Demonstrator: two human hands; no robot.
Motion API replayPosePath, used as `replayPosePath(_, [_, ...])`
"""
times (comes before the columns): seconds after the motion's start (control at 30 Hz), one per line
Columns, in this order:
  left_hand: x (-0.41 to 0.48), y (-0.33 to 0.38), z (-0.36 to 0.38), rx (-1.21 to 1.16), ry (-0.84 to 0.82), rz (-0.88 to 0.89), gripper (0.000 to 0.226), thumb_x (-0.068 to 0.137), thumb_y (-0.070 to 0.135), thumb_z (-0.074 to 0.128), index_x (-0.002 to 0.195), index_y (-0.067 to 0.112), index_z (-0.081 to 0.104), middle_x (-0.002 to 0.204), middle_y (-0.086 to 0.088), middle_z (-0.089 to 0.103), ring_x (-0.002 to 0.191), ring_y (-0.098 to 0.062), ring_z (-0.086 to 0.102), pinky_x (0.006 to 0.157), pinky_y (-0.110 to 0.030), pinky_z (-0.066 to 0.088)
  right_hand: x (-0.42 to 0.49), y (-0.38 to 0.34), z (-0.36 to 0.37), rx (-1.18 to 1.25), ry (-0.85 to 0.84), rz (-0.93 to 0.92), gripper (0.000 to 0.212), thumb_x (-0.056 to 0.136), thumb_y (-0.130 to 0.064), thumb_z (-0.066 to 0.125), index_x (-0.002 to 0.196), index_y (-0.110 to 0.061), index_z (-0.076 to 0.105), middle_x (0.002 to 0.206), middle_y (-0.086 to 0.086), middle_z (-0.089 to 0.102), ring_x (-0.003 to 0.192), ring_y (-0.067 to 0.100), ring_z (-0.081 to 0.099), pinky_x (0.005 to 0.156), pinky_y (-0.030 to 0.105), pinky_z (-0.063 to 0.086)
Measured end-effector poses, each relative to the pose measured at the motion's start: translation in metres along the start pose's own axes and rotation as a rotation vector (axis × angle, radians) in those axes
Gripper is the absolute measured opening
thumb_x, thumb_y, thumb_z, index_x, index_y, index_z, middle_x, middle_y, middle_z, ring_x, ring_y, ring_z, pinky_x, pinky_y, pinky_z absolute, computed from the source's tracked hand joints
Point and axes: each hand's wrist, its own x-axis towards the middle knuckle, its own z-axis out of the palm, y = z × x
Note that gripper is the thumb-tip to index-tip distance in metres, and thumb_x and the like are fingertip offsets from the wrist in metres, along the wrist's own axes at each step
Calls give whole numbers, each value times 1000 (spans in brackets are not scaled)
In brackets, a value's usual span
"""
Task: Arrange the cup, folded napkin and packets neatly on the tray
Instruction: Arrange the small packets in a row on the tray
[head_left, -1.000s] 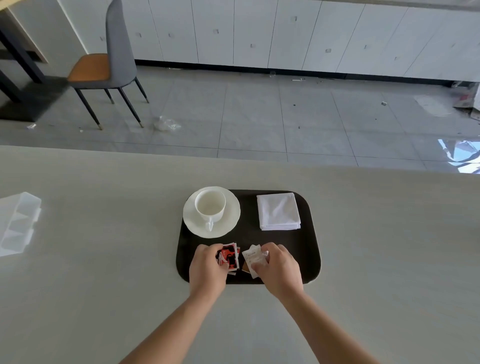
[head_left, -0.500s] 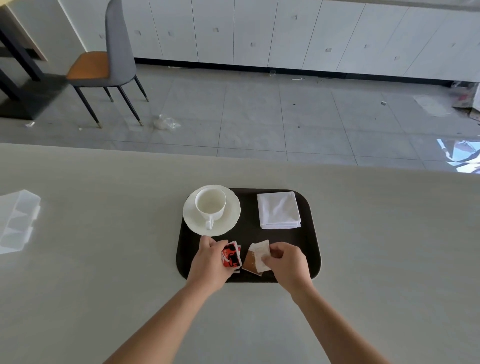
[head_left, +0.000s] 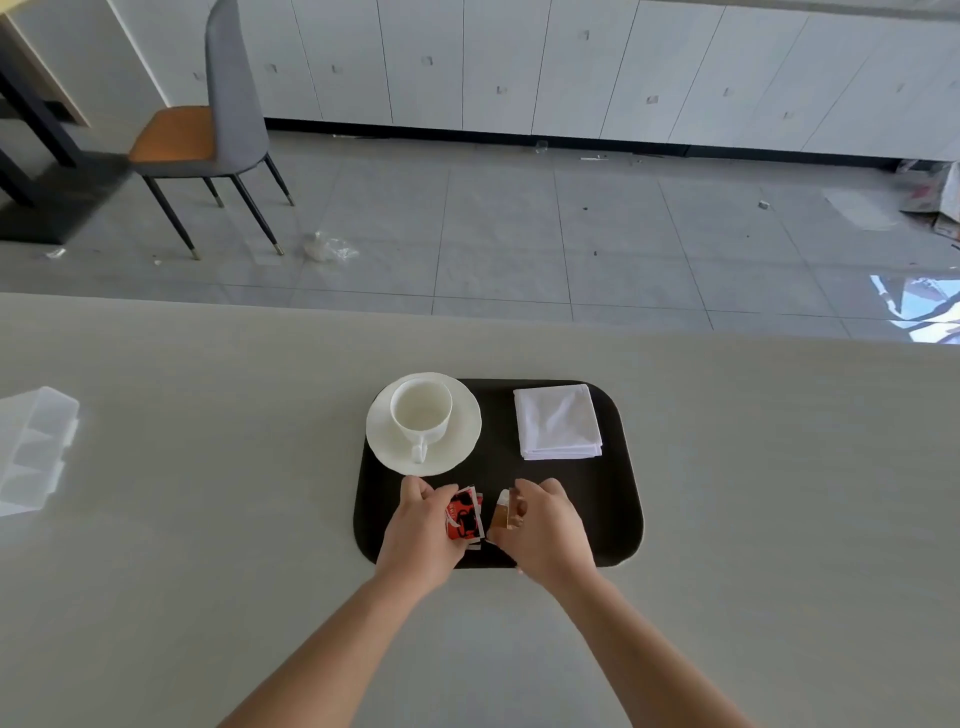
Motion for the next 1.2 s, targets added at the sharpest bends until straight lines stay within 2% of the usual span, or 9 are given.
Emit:
replayPosePath(0.13, [1,-2,2,-1,4,11,72,74,30,80,138,24,48,108,7,32,85,-5,47,76,-14,45,0,20,-12,283,70,24,64,80,-12,79,140,-19,57,102,-7,54,75,14,64,48,25,57])
replayPosePath(0.27, [0,-4,3,-13,3,2,72,73,27,79,138,23,48,107,8,29,85,-4,47,73,-15,43,2,37,-24,22,107,2,65,83,-26,79,143,-23,53,114,-10,57,92,8,60,68,18,52])
replayPosePath(0.43, [1,-3,3,-13,-1,1,73,72,26,80,138,23,48,106,8,30,83,-5,47,71,-15,41,7,32,-19,-166,-18,-72,71,84,-38,77,146,-25,46,132,-6,47,107,15,59,72,24,56])
replayPosePath(0.77, [-1,-2,2,16,2,18,74,74,30,80,140,22,47,112,5,34,90,-6,50,80,-19,50,10,32,-30,26,57,29,8,88,-24,74,90,-27,67,93,-7,69,76,10,66,59,27,59])
replayPosePath(0.83, [0,-2,2,18,3,17,74,74,31,81,139,22,47,113,5,35,88,-5,49,80,-18,49,9,37,-37,203,53,95,13,88,-18,74,89,-28,64,90,-5,70,67,12,68,50,24,57])
replayPosePath(0.97, [0,-2,2,26,5,21,73,74,32,80,139,23,48,112,5,34,87,-5,47,77,-16,47,4,36,-43,574,-84,207,49,91,3,64,119,-37,62,100,4,67,64,20,75,50,26,59])
replayPosePath(1.03, [1,-3,3,24,4,24,73,73,32,81,138,24,48,110,5,33,86,-5,47,78,-16,46,1,31,-40,661,-44,248,39,90,5,63,110,-26,71,97,7,71,63,20,76,58,35,64])
replayPosePath(1.13, [1,-4,4,19,5,24,76,72,32,82,139,23,47,111,4,34,89,-6,49,82,-19,49,-5,25,-29,609,110,247,17,83,-10,75,89,-25,70,81,1,73,59,18,73,58,39,64])
replayPosePath(1.2, [1,-5,5,20,4,22,77,72,32,82,140,22,47,112,4,34,90,-6,49,82,-19,49,-7,20,-22,332,143,205,14,81,-24,77,86,-29,64,78,-10,69,61,14,69,51,32,58])
